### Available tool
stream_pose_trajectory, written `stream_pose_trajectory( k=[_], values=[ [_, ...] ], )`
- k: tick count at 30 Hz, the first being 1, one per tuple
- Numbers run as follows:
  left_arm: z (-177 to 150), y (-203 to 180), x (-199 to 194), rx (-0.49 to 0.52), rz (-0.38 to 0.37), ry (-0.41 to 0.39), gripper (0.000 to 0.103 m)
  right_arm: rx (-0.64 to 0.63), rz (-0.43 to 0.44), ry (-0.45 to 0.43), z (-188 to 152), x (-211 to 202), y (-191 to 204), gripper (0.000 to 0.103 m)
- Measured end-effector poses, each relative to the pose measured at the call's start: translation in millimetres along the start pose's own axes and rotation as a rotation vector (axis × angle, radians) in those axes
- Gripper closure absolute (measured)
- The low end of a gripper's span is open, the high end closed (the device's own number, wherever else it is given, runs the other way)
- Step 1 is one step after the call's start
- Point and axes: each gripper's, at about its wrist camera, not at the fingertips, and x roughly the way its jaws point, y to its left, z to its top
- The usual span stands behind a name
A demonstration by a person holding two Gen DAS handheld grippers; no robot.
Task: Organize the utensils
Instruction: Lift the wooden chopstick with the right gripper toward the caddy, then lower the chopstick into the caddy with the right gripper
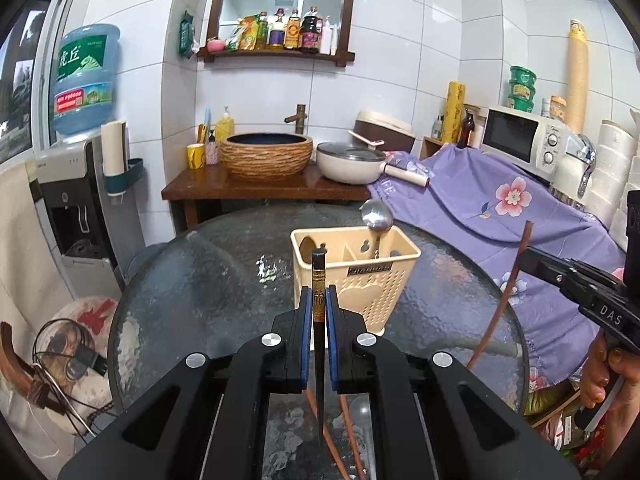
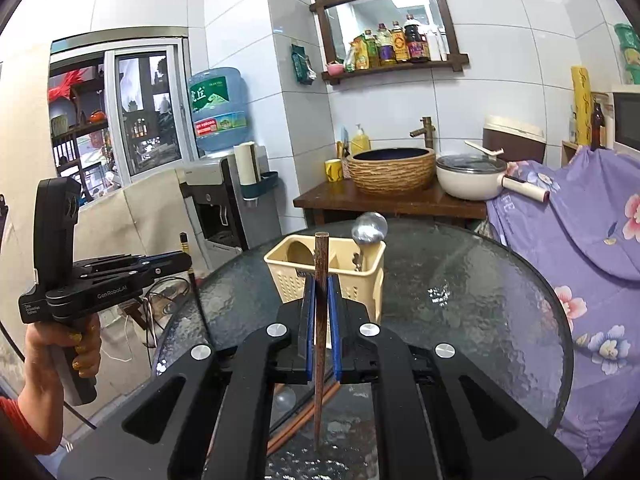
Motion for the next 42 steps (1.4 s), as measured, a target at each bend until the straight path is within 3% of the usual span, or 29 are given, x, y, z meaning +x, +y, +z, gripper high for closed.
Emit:
stream_pose_trajectory(
  k=[10, 16, 20, 26, 30, 35, 42],
  values=[
    [40, -8, 0, 0.012, -0.048, -0.034, 0.096, 0.011, 0.053, -0.001, 37, 12, 2, 0.096],
    [99, -15, -13, 0.006, -0.116, -0.093, 0.096, 0.014, 0.073, -0.045, 94, 14, 4, 0.096],
    [144, -21, -23, 0.016, -0.089, -0.159, 0.096, 0.049, 0.073, -0.099, 144, 13, 1, 0.096],
    [187, -17, -13, -0.019, -0.053, -0.192, 0.096, 0.009, -0.051, -0.187, 192, 23, 1, 0.096],
    [185, -12, 11, -0.04, -0.027, -0.159, 0.096, -0.005, -0.114, -0.17, 187, 50, -1, 0.096],
    [155, -5, 57, -0.06, 0.017, -0.08, 0.096, 0.011, -0.14, -0.124, 155, 84, -12, 0.096],
    [117, 2, 98, -0.085, 0.009, 0.016, 0.096, 0.064, -0.162, -0.033, 112, 119, -28, 0.096]
  ],
)
